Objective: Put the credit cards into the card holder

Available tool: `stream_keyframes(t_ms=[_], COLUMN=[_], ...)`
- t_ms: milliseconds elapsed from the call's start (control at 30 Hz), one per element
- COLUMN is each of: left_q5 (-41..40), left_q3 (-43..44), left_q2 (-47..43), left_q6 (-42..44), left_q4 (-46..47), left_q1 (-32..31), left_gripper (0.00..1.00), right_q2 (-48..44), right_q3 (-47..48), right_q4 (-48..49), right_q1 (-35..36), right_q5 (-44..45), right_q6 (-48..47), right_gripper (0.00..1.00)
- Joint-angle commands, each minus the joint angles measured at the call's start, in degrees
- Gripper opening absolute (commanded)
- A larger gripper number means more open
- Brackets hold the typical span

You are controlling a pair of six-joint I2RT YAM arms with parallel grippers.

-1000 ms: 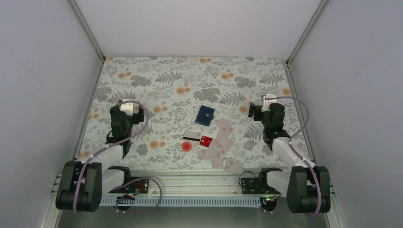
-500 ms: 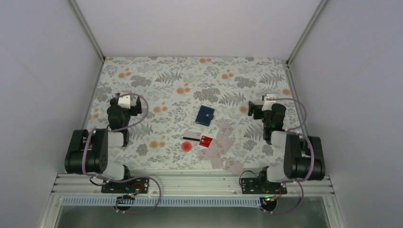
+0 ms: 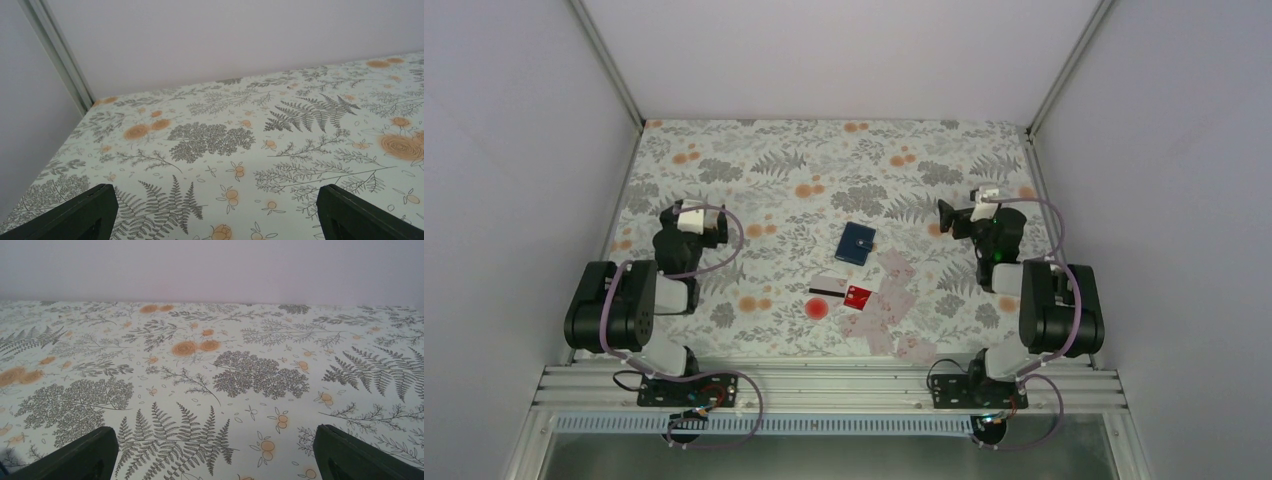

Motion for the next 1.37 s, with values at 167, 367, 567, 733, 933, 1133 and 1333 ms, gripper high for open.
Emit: stream_keyframes(t_ms=[167, 367, 567, 733, 933, 1133, 1333], left_q5=[0.31, 0.25, 0.27, 0.25, 0.3, 0.3, 0.3], left_q3=[-0.26, -0.29, -0.26, -0.21, -0.22, -0.27, -0.24], left_q2=[0.23, 0.11, 0.11, 0.11, 0.1, 0.11, 0.12], left_q6=[0.1, 0.16, 0.13, 0.09, 0.14, 0.09, 0.15], left_q4=[4.1, 4.05, 4.01, 4.05, 4.05, 4.05, 4.05], left_q1=[-0.35, -0.35, -0.39, -0.36, -0.35, -0.35, -0.35], left_gripper=[1.0, 1.0, 1.0, 1.0, 1.0, 1.0, 1.0], right_q2=[-1.42, -1.61, -1.76, -1.76, -1.75, -1.6, -1.65], right_q3=[-8.59, -9.01, -9.15, -9.19, -9.06, -8.71, -8.82], right_q4=[18.85, 17.0, 17.09, 17.11, 16.96, 16.51, 16.59], right_q1=[2.05, 2.16, 2.2, 2.16, 2.17, 2.16, 2.16], right_q5=[8.74, 9.04, 9.11, 9.11, 9.06, 8.18, 8.19], right_q6=[-0.03, -0.09, 0.01, -0.03, -0.03, -0.33, -0.34], right_gripper=[0.99, 0.99, 0.99, 0.99, 0.99, 0.99, 0.99])
